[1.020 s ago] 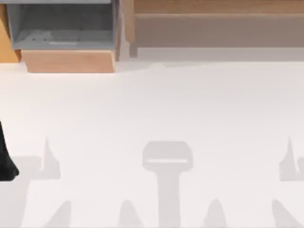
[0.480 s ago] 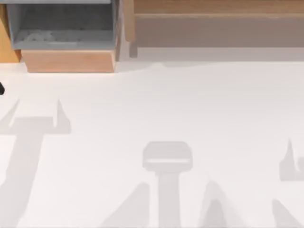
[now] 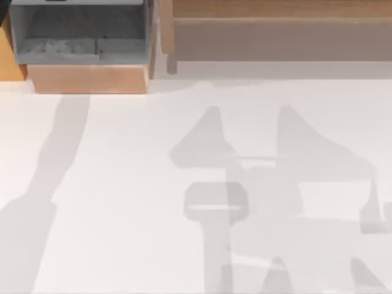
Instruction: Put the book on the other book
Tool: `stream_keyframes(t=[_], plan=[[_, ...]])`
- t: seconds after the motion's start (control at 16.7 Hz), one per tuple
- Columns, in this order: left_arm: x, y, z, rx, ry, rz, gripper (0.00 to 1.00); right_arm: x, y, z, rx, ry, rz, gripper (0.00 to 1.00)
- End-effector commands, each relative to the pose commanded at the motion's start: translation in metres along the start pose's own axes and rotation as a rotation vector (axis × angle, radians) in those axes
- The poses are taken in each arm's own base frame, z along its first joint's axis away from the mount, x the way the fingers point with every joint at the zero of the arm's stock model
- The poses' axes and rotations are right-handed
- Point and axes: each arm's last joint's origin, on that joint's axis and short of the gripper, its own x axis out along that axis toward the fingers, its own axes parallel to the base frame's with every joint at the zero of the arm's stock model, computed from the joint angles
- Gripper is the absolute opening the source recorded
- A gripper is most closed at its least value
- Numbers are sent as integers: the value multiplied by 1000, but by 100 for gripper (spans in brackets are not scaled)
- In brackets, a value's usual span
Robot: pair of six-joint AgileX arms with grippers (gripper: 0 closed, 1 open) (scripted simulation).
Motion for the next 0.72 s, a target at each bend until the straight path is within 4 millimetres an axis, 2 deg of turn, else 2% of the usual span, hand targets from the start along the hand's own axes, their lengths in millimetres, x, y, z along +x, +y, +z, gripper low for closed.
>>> stream_keyframes(t=[0.18,0.36,0.48,0.72], plan=[[53,-15,-20,-1,4,-2,100,0,0,0,0,0,0,100],[87,-27,-35,-4,-9,-3,100,0,0,0,0,0,0,100],[98,-31,-41,-5,-16,-3,100,0,0,0,0,0,0,100],[100,-32,-42,-6,-18,-4,100,0,0,0,0,0,0,100]])
